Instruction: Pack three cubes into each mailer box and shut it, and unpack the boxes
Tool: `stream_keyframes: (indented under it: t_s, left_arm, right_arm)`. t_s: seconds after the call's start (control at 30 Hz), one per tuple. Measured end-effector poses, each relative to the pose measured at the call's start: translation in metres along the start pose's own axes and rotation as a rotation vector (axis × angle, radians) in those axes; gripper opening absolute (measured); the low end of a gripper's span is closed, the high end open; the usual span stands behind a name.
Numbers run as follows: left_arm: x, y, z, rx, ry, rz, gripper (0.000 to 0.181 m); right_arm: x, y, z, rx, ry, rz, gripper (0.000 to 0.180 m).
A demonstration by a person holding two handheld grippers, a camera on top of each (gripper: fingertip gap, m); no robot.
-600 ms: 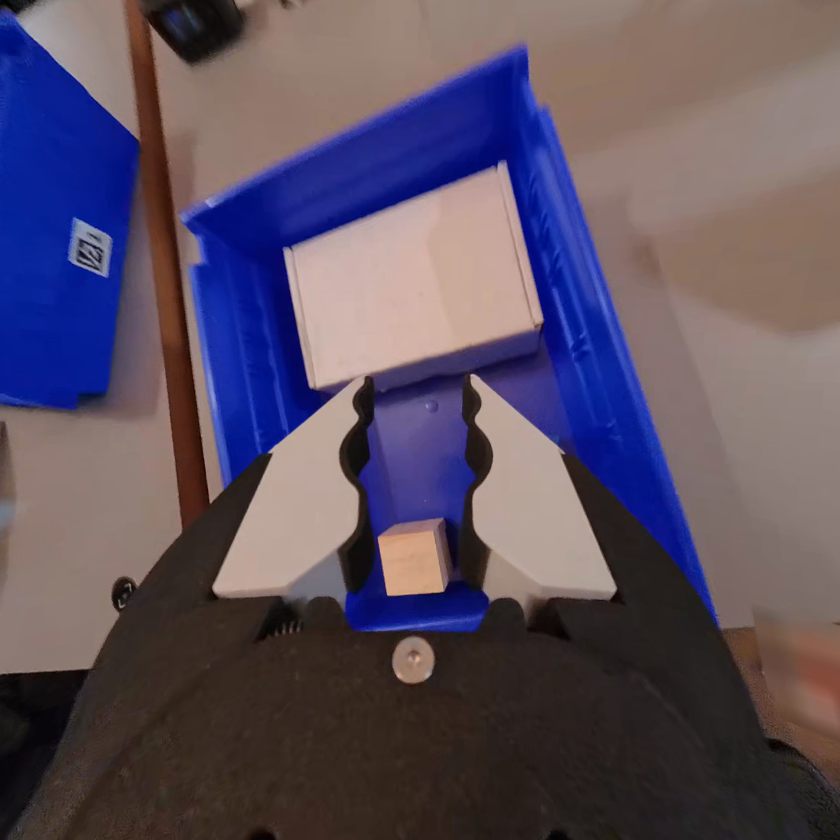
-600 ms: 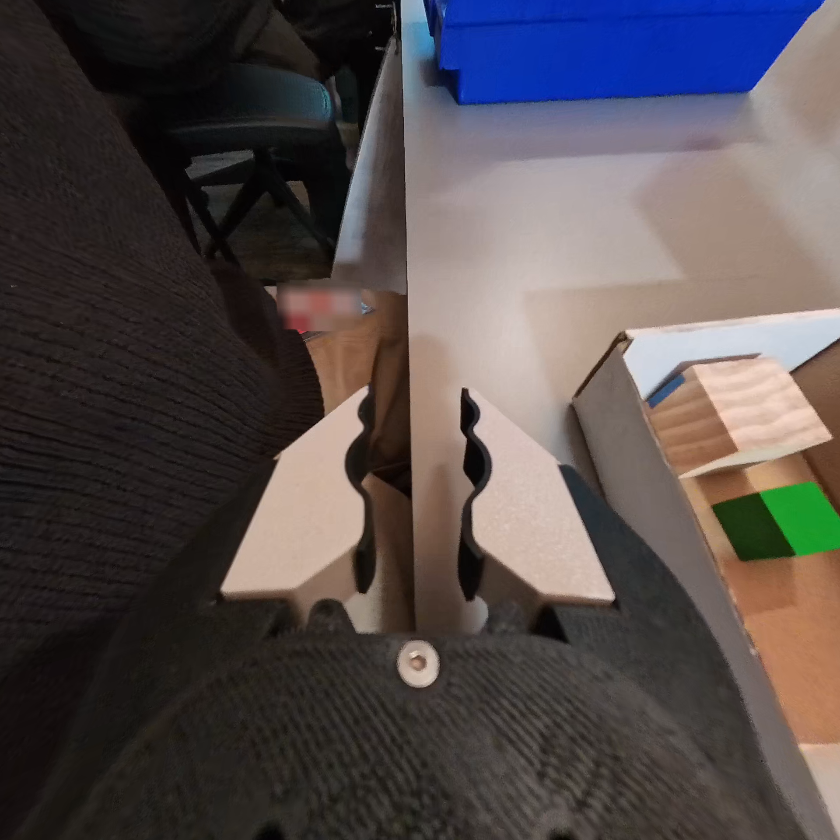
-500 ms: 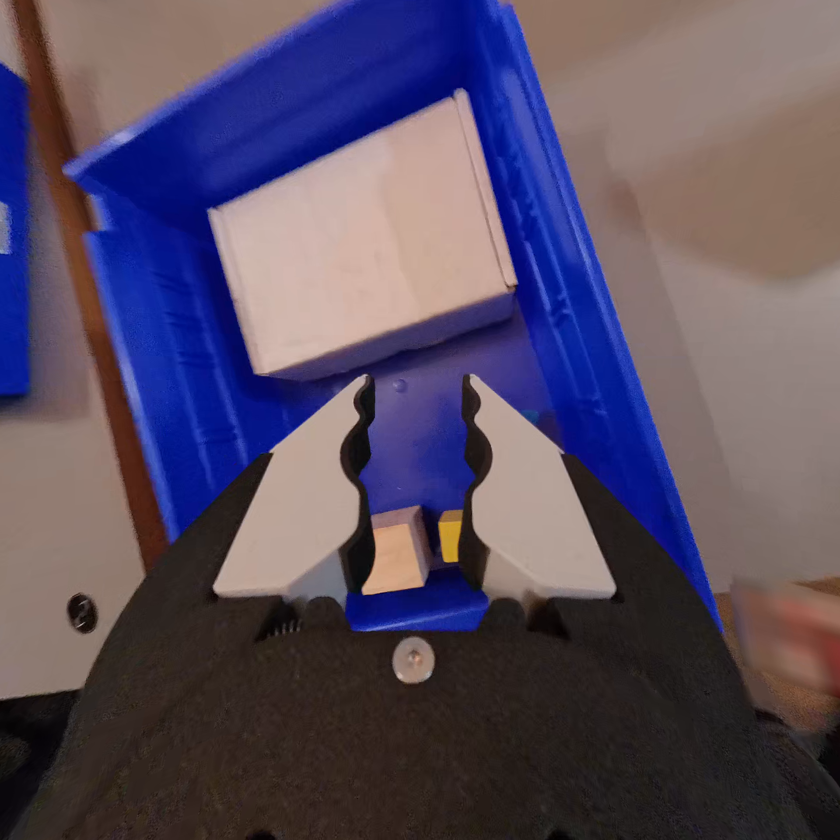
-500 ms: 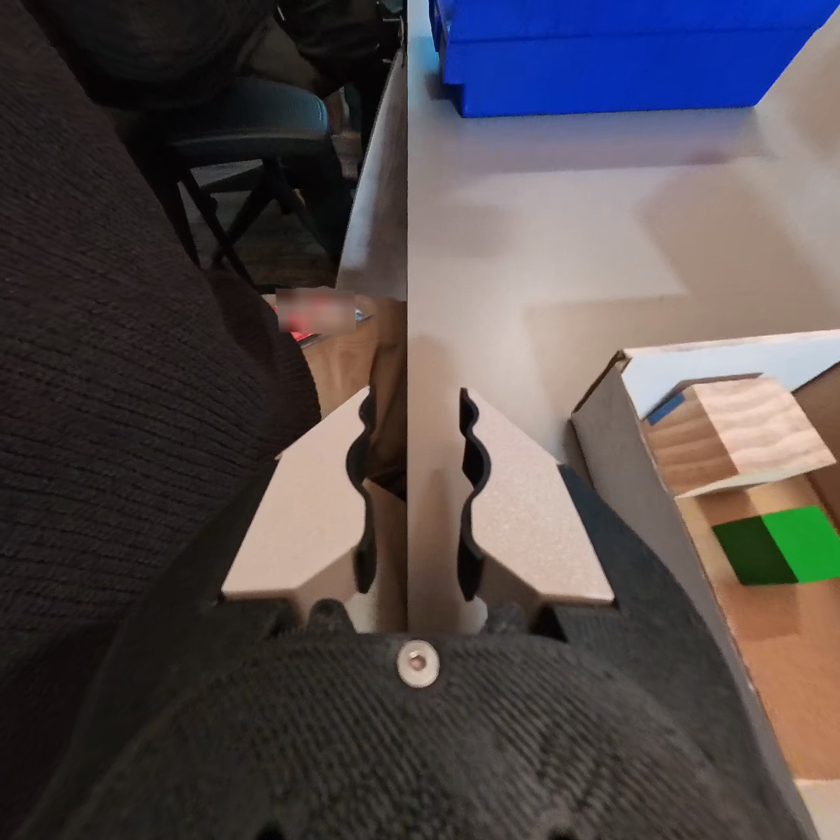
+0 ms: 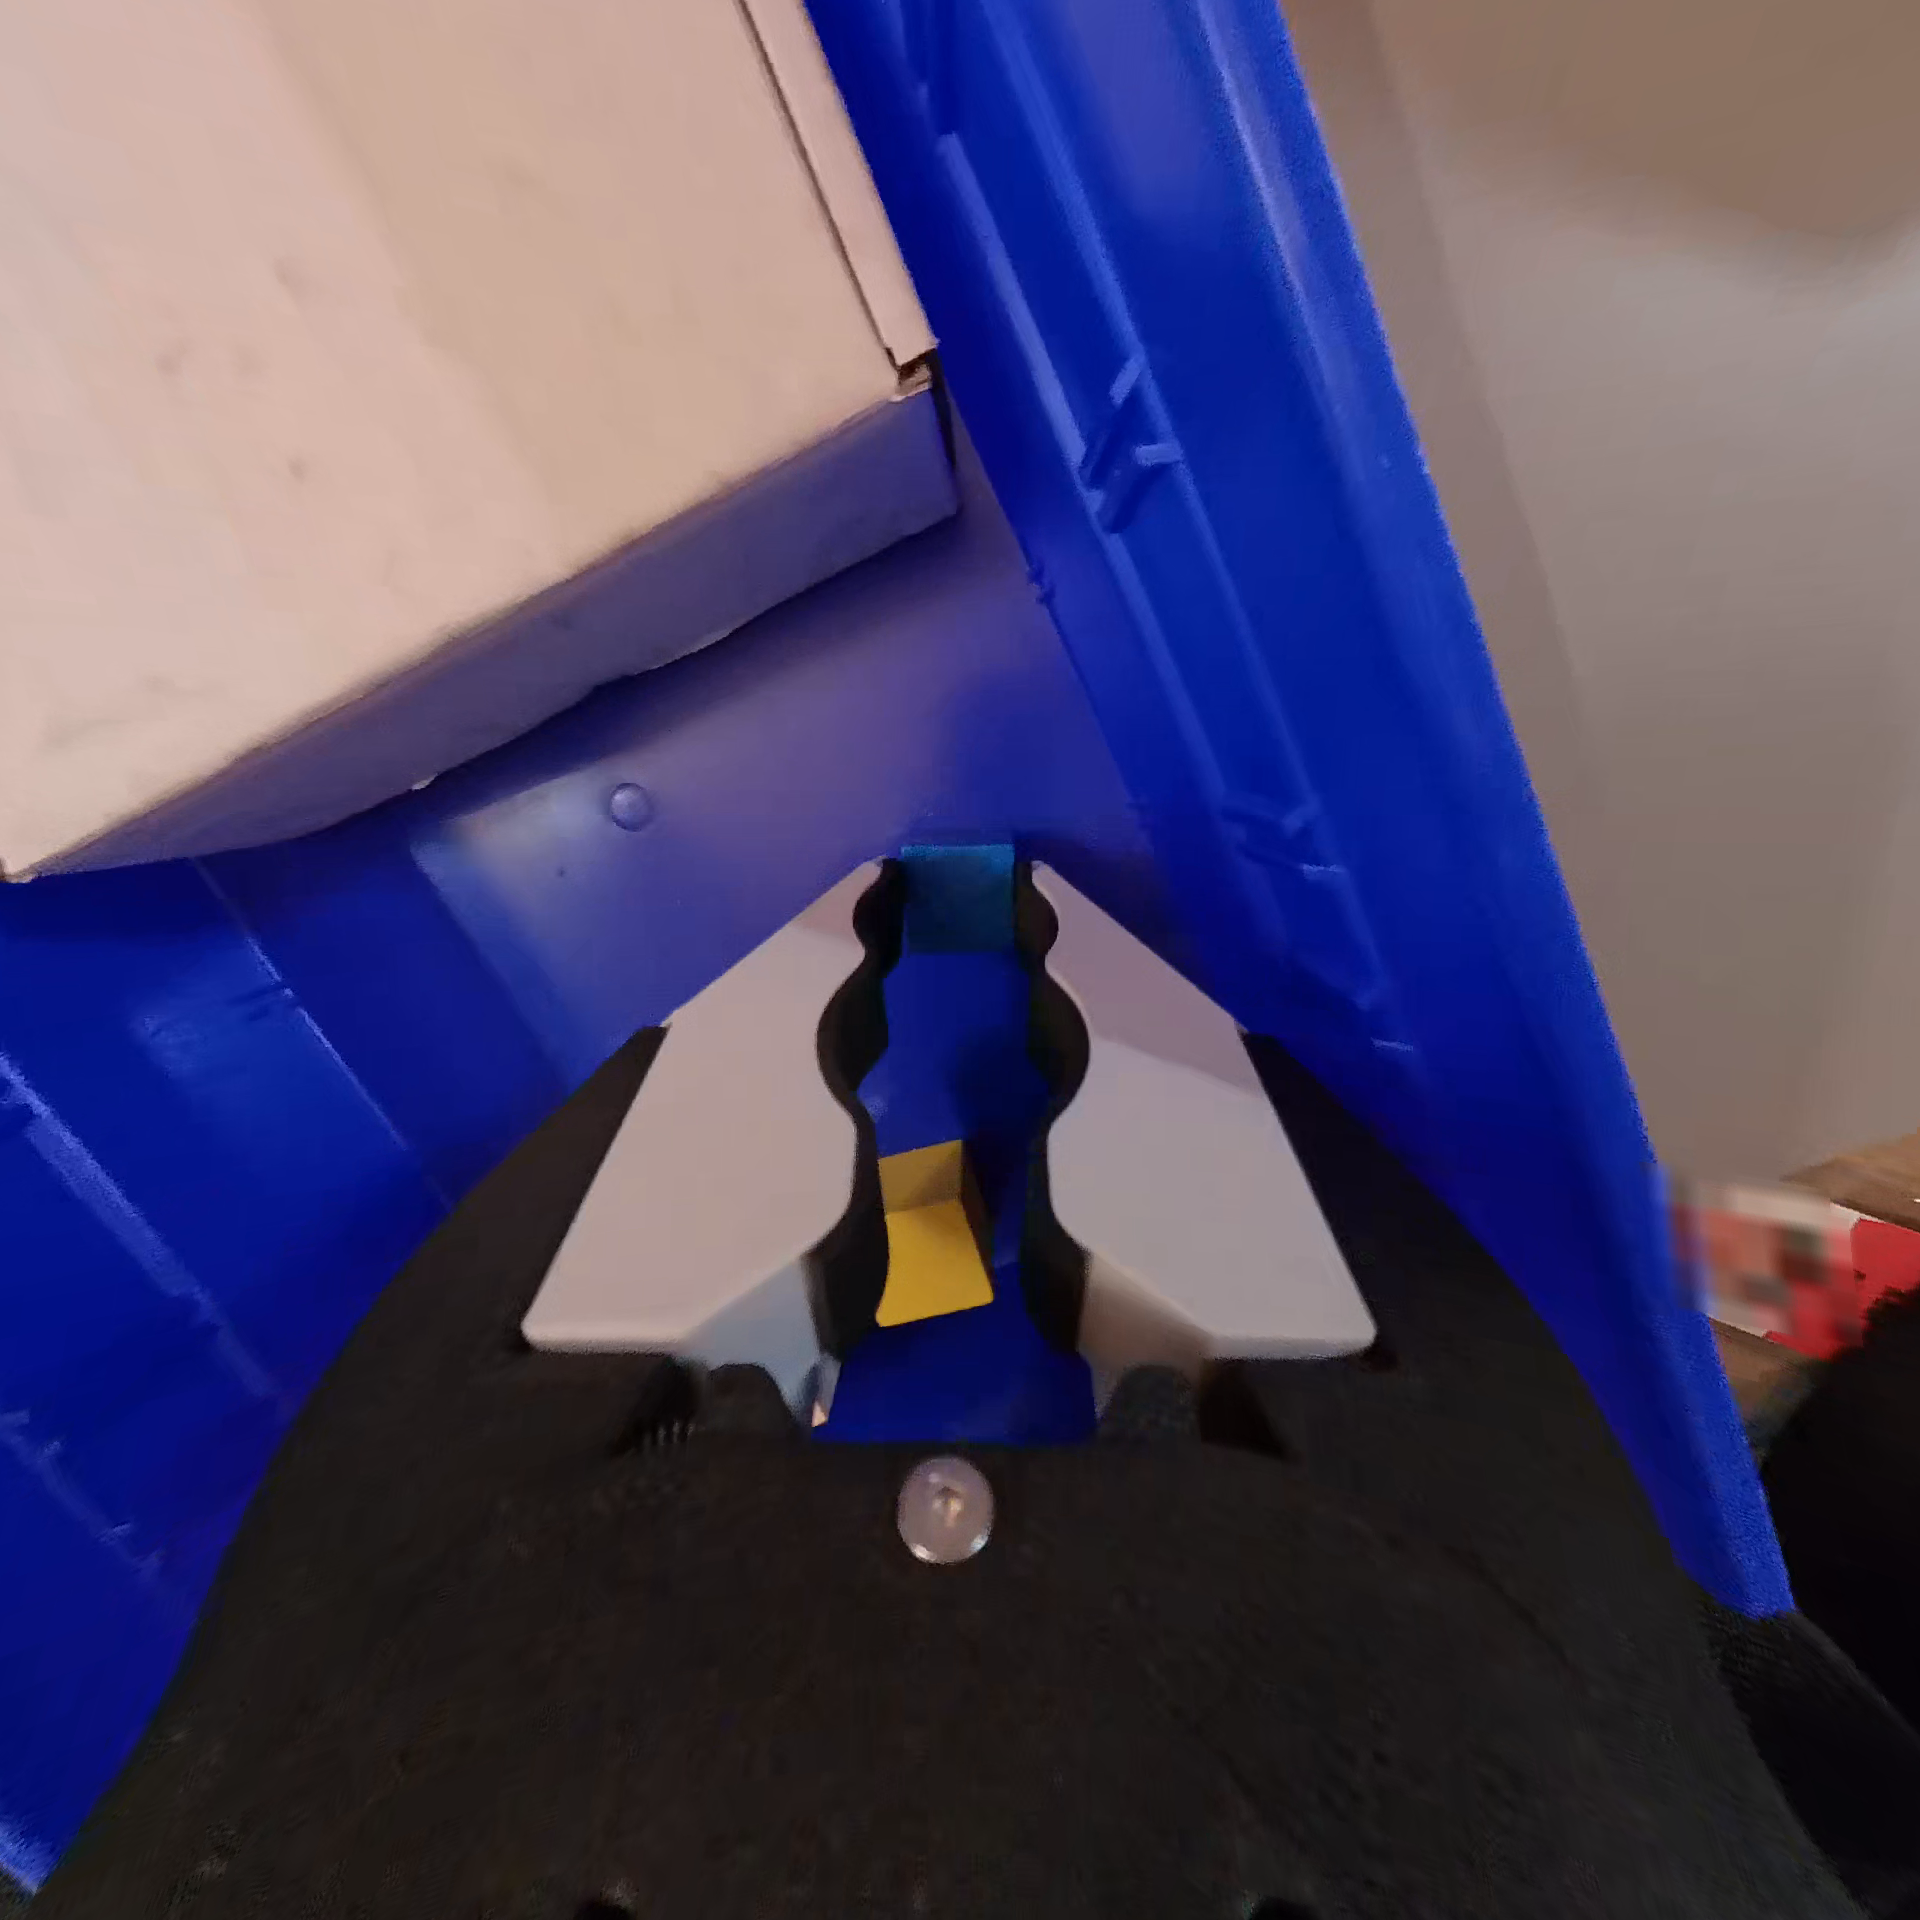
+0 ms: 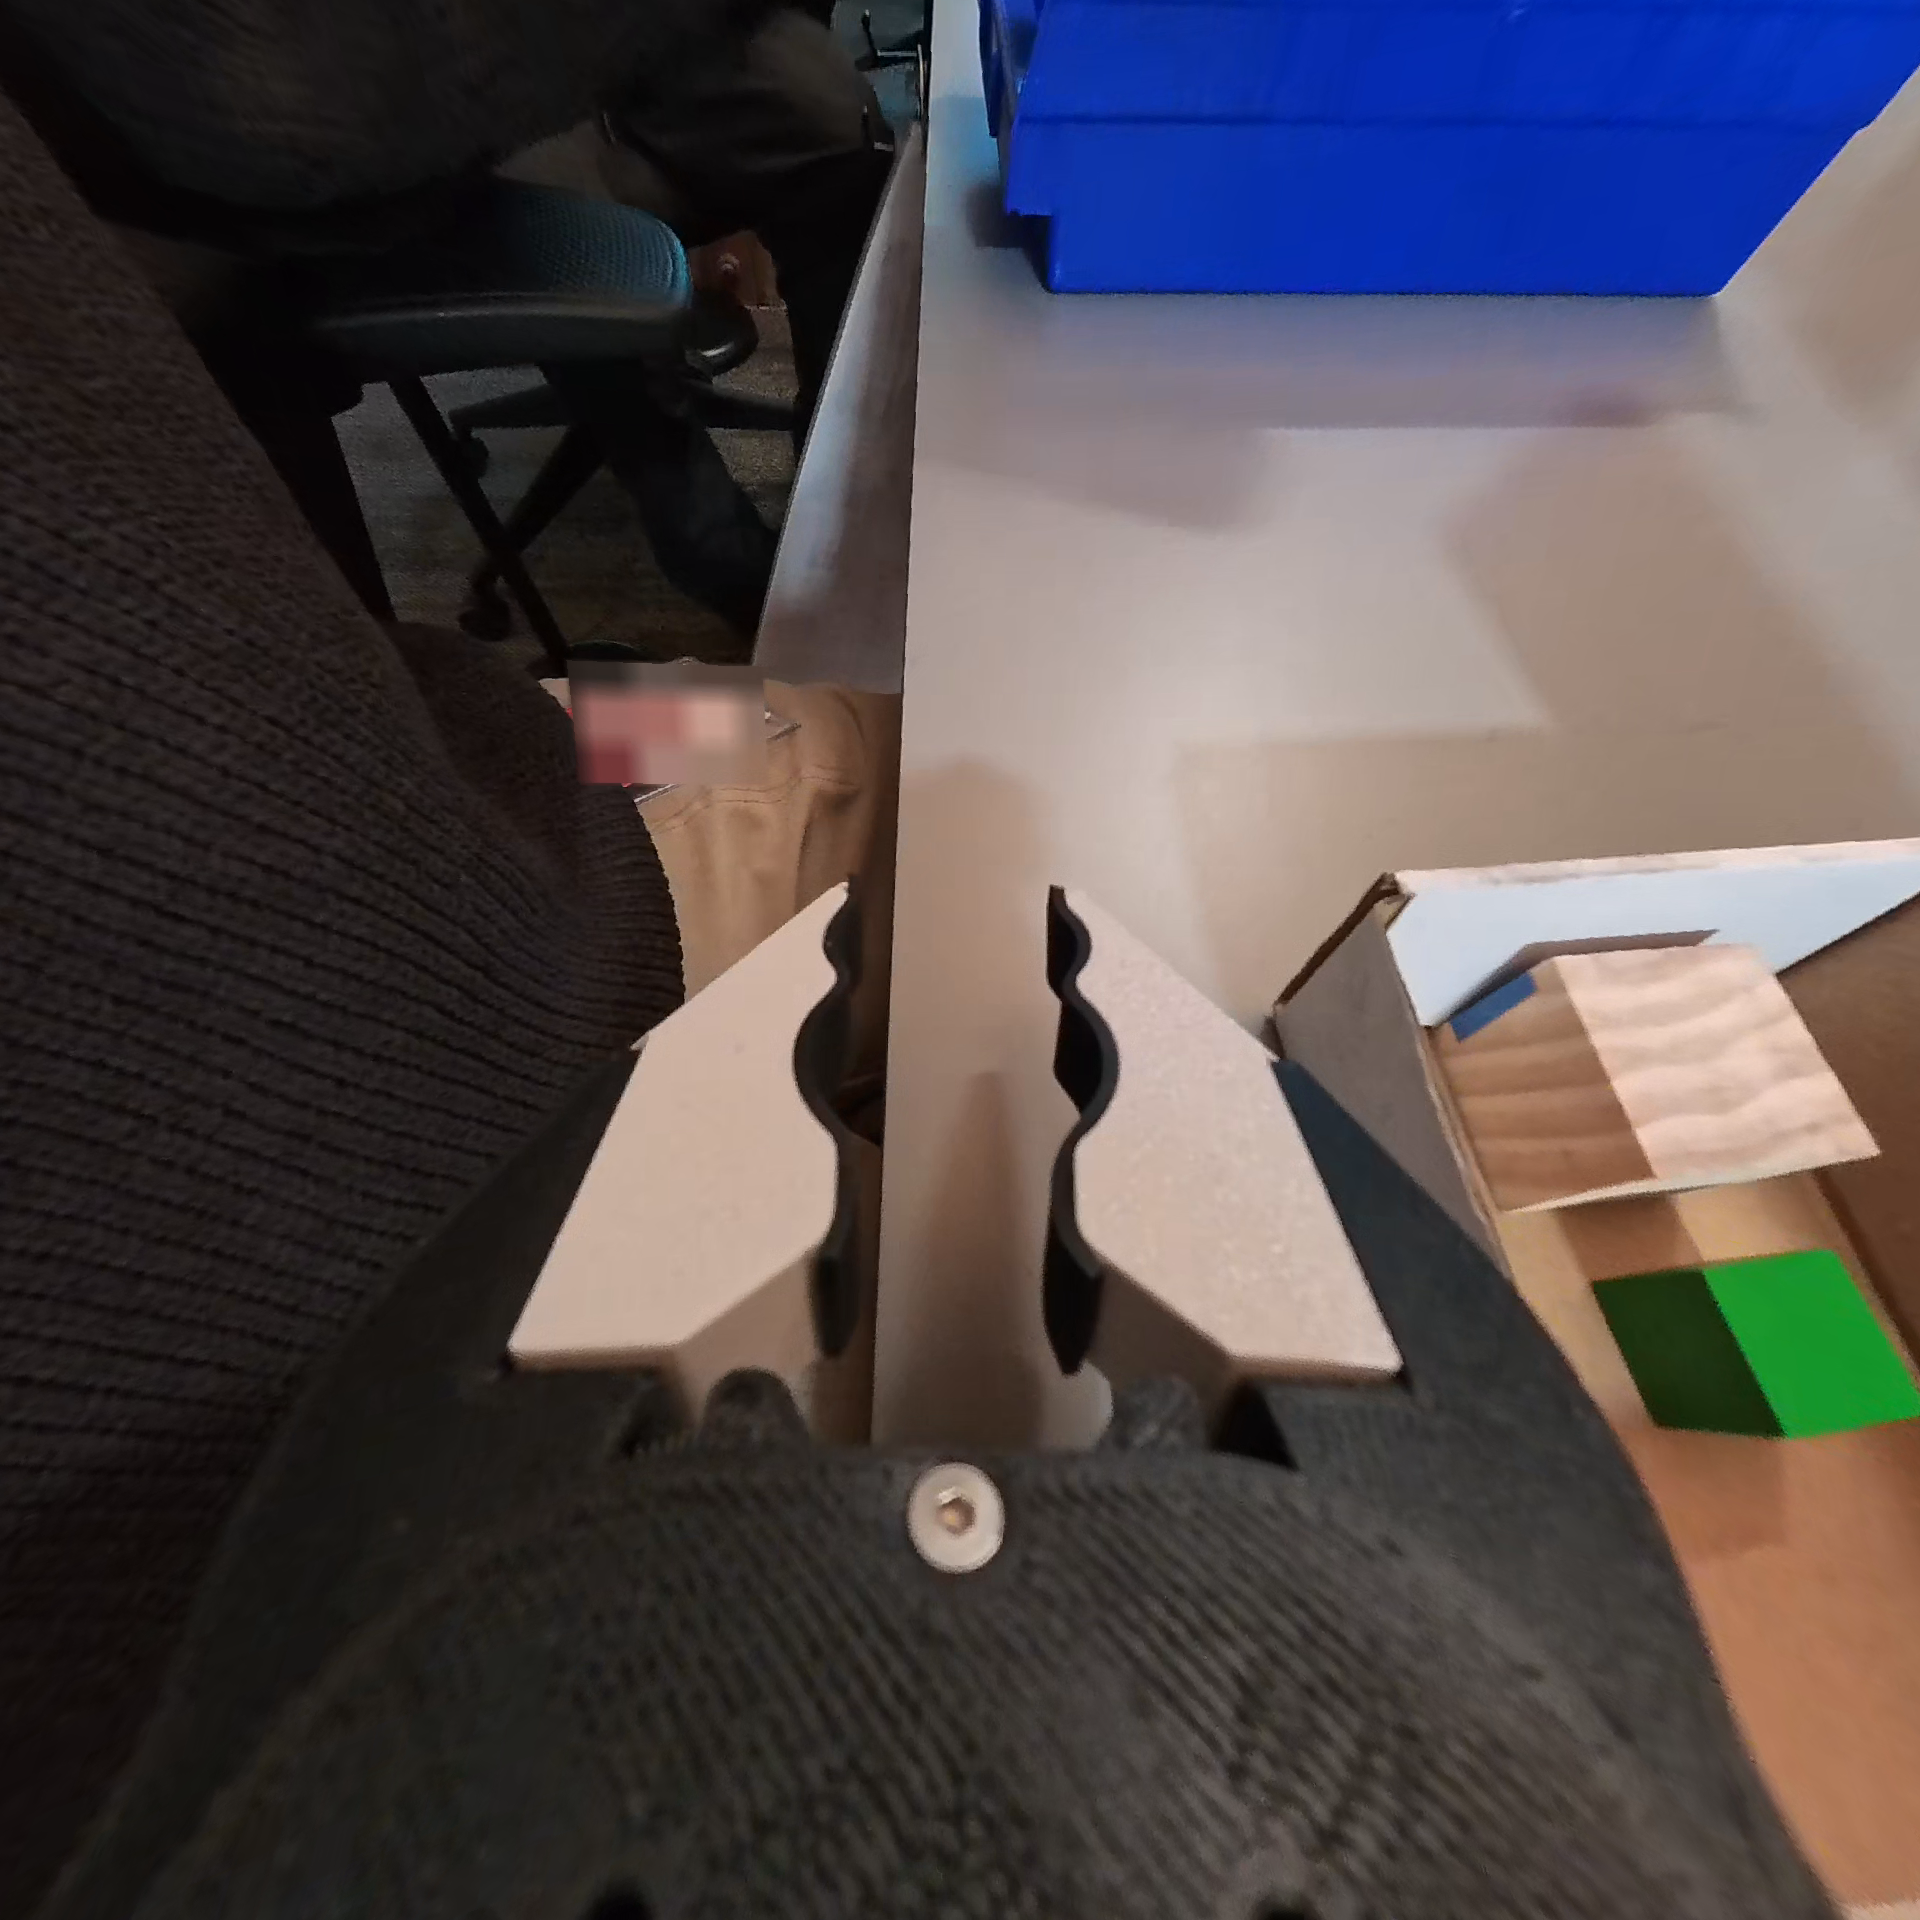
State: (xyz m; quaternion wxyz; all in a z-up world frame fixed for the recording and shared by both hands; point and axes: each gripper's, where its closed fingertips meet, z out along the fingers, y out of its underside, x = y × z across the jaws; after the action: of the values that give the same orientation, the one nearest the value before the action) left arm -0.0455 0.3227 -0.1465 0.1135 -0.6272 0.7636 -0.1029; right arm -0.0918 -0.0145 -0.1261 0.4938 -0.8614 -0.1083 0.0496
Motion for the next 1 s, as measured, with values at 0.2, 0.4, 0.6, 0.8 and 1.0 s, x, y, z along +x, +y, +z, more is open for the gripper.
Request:
stream_keyframes:
  t_s: [0.2, 0.4, 0.6, 0.8, 1.0]
  left_arm:
    - [-0.009, -0.013, -0.038, 0.138, -0.03, -0.001, 0.021]
    - [0.027, -0.057, -0.128, 0.413, -0.111, 0.176, 0.021]
    - [0.153, -0.093, -0.164, 0.674, 0.113, 0.681, 0.021]
    - [0.273, -0.123, -0.153, 0.729, 0.391, 0.917, 0.021]
    - [0.361, -0.176, -0.068, 0.524, 0.409, 0.991, 0.022]
  right_arm:
    - [0.002, -0.001, -0.004, 0.013, 0.005, 0.004, 0.034]
    - [0.0, 0.0, -0.003, 0.003, 0.0, 0.0, 0.035]
    - [-0.001, 0.001, -0.005, 0.002, 0.005, -0.003, 0.034]
    - [-0.012, 0.001, -0.013, 0.018, 0.001, 0.012, 0.034]
    - [-0.037, 0.009, -0.014, -0.013, -0.022, -0.006, 0.034]
